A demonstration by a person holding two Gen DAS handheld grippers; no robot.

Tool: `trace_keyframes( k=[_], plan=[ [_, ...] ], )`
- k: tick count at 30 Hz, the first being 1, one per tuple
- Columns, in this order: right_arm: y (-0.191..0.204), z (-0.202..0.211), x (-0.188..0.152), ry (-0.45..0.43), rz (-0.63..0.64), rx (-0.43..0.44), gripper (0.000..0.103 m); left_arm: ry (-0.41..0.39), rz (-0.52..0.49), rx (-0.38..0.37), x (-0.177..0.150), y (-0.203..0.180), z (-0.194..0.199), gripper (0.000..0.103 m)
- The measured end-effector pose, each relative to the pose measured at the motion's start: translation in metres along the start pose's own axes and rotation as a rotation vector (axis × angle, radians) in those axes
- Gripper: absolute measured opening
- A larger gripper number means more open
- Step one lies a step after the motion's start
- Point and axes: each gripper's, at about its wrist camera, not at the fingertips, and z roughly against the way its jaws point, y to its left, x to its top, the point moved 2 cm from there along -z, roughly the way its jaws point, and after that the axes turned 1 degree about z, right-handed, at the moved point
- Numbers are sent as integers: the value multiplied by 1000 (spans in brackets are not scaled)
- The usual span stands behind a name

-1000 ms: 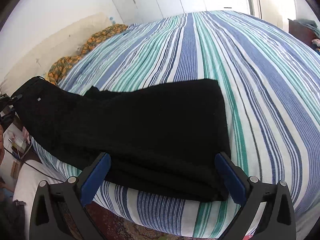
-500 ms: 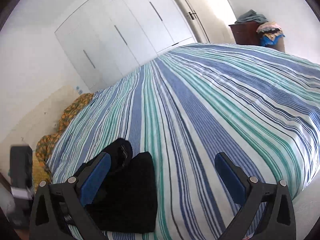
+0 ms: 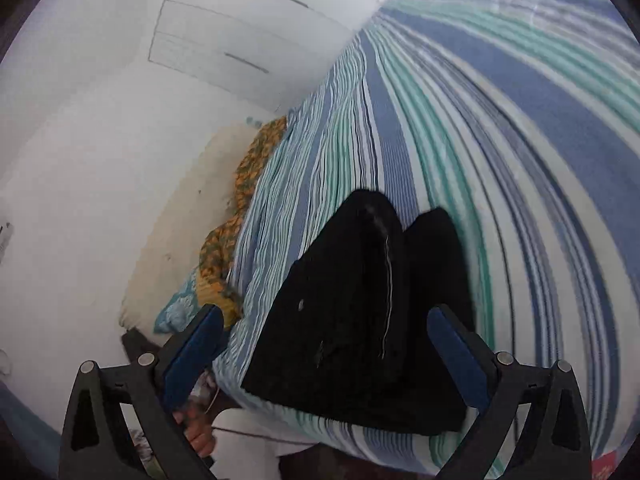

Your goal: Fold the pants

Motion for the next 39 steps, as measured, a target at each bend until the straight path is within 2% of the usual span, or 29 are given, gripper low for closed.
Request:
trace_keyframes(
  k=[2, 4, 5, 9, 12, 14, 16, 17, 18, 19, 20, 22, 25, 27, 29, 31, 33, 34, 37, 39],
  plan=[
    [-8, -19, -5, 131, -42, -37, 93, 5, -82, -45, -19, -21, -11, 8],
    [-13, -29, -8, 203, -35, -92, 89, -10, -147, -70, -31, -42, -10, 8],
    [-15, -33, -10, 232, -41, -91, 86, -12, -168, -79, -32, -48, -10, 8],
    [-15, -51, -8, 303, -57, -66, 78, -13, -157, -115, -34, -45, -1, 8],
    [-3, -72, -8, 349, 0, -121, 72, -26, -157, -120, -33, -36, 5, 9],
    [3, -89, -10, 392, 59, -201, 56, -36, -158, -102, -31, -31, 9, 16],
    [12, -99, -12, 410, 150, -294, 42, -54, -126, -93, -28, -26, 22, 31],
    [19, -100, -12, 401, 181, -309, 34, -78, -101, -89, -25, -23, 32, 43],
    [25, -97, -10, 383, 195, -298, 30, -108, -82, -83, -21, -20, 41, 54],
    [34, -90, -6, 357, 200, -267, 28, -142, -70, -74, -18, -17, 53, 59],
    [43, -82, -2, 330, 206, -228, 27, -174, -65, -60, -15, -16, 63, 64],
    [58, -65, 2, 284, 238, -180, 26, -217, -76, -19, -11, -16, 76, 66],
    [60, -43, 1, 247, 262, -163, 26, -212, -113, 62, -8, -18, 69, 67],
    [33, -36, -9, 252, 215, -200, 26, -177, -132, 108, -12, -19, 54, 67],
    [0, -46, -22, 290, 168, -307, 27, -129, -143, 126, -18, -20, 38, 67],
    [-19, -47, -28, 284, 122, -302, 33, -104, -173, 157, -24, -23, 30, 67],
    [-17, -43, -25, 250, 79, -280, 44, -102, -198, 183, -26, -25, 28, 67],
    [-10, -42, -22, 252, 104, -304, 49, -102, -200, 187, -26, -26, 32, 67],
    [24, -39, -6, 236, 311, -466, 49, -97, -195, 194, -24, -27, 33, 67],
    [52, -30, 7, 189, 420, -491, 49, -95, -201, 203, -26, -28, 32, 67]
  ],
)
